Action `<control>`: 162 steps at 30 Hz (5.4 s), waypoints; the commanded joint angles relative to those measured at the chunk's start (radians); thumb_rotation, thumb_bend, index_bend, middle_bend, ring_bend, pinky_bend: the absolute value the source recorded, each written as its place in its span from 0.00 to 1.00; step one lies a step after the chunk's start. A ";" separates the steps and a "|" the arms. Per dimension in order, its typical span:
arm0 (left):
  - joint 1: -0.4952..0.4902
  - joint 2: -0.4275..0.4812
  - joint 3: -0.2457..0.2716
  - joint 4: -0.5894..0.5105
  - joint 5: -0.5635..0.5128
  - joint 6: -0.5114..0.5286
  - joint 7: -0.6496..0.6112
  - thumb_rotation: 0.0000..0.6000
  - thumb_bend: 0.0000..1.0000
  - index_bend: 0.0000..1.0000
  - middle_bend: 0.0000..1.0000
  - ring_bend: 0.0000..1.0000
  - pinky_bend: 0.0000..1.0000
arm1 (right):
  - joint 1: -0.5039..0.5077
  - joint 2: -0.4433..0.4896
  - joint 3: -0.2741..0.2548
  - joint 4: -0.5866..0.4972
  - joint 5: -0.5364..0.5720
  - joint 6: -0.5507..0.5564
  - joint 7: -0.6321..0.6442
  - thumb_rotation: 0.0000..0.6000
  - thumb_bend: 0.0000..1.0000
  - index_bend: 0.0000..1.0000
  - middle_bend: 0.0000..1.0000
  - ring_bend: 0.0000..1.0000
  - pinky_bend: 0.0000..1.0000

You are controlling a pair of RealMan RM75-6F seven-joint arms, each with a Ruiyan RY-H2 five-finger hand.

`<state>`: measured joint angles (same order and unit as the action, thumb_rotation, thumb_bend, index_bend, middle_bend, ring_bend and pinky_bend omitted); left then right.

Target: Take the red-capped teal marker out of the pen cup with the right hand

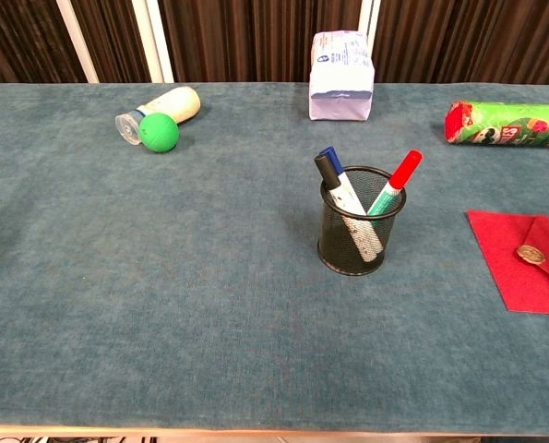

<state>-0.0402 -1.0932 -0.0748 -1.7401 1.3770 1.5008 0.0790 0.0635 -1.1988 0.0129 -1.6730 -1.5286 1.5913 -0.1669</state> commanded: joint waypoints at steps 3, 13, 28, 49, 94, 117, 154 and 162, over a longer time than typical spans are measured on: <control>0.002 0.000 0.000 0.000 0.001 0.004 0.002 1.00 0.46 0.15 0.03 0.08 0.04 | -0.003 0.003 0.002 -0.002 -0.002 -0.005 0.002 1.00 0.20 0.06 0.00 0.00 0.16; 0.003 0.003 -0.002 -0.003 -0.001 0.004 -0.005 1.00 0.45 0.15 0.03 0.08 0.04 | -0.005 0.007 0.006 -0.007 -0.009 -0.018 0.021 1.00 0.20 0.06 0.00 0.00 0.16; 0.000 -0.001 -0.003 -0.007 -0.006 -0.001 0.004 1.00 0.45 0.15 0.03 0.08 0.04 | -0.002 0.030 0.005 -0.022 -0.015 -0.055 0.128 1.00 0.20 0.06 0.00 0.00 0.16; -0.005 0.002 -0.007 -0.012 -0.037 -0.023 0.012 1.00 0.46 0.15 0.03 0.08 0.04 | 0.404 0.128 0.131 -0.074 0.146 -0.669 0.664 1.00 0.32 0.29 0.00 0.00 0.16; -0.011 0.008 -0.011 -0.013 -0.058 -0.039 0.008 1.00 0.46 0.15 0.03 0.08 0.04 | 0.584 -0.126 0.208 -0.100 0.476 -0.722 0.327 1.00 0.40 0.46 0.00 0.00 0.16; -0.013 0.008 -0.010 -0.012 -0.062 -0.043 0.013 1.00 0.45 0.15 0.03 0.08 0.04 | 0.600 -0.141 0.217 -0.057 0.522 -0.745 0.315 1.00 0.43 0.56 0.00 0.00 0.16; -0.018 0.010 -0.006 -0.025 -0.070 -0.054 0.023 1.00 0.46 0.15 0.03 0.08 0.04 | 0.461 0.293 0.308 -0.212 0.451 -0.728 0.516 1.00 0.53 0.61 0.00 0.00 0.16; -0.019 0.010 -0.007 -0.026 -0.074 -0.057 0.024 1.00 0.46 0.15 0.03 0.08 0.04 | 0.465 0.174 0.262 -0.104 0.410 -0.763 0.578 1.00 0.53 0.61 0.00 0.00 0.16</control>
<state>-0.0590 -1.0836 -0.0814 -1.7665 1.3028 1.4439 0.1034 0.5240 -0.9938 0.2860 -1.8001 -1.1063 0.8393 0.3922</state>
